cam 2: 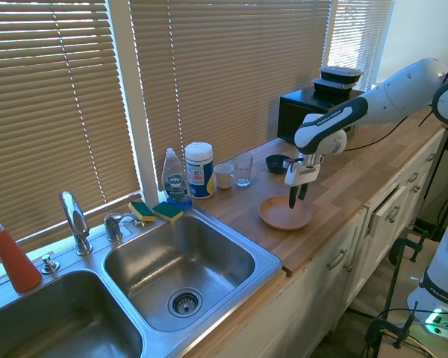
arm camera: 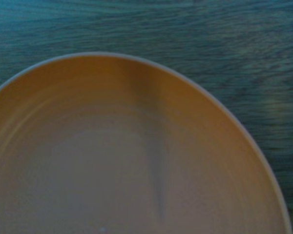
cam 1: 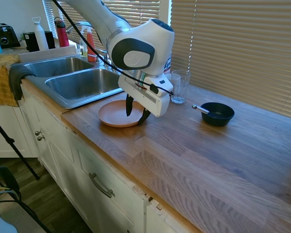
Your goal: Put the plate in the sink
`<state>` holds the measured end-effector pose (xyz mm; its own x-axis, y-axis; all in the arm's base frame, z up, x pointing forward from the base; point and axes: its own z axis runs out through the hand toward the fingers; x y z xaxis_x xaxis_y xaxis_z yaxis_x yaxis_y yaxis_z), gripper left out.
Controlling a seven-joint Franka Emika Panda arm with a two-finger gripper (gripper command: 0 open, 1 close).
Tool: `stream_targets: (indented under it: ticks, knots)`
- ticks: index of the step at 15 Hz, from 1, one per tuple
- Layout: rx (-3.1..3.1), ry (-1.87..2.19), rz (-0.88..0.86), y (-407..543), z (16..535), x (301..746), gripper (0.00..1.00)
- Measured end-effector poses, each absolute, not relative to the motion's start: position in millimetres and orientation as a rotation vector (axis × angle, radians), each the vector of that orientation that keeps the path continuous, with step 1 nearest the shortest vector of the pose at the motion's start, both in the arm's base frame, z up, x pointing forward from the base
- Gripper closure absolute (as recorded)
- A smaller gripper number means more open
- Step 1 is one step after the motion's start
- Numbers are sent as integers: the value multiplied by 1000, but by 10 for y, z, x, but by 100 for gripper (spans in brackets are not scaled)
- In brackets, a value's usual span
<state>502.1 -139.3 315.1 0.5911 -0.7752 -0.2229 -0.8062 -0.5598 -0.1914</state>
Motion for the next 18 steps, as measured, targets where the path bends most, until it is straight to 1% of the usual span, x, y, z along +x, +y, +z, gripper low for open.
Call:
stream_targets:
  ticks: [9,18]
  knots:
    - [-2519,1243,193,-1560,3022,5047,100]
    - [-2461,1170,214,-1674,3012,5044,100]
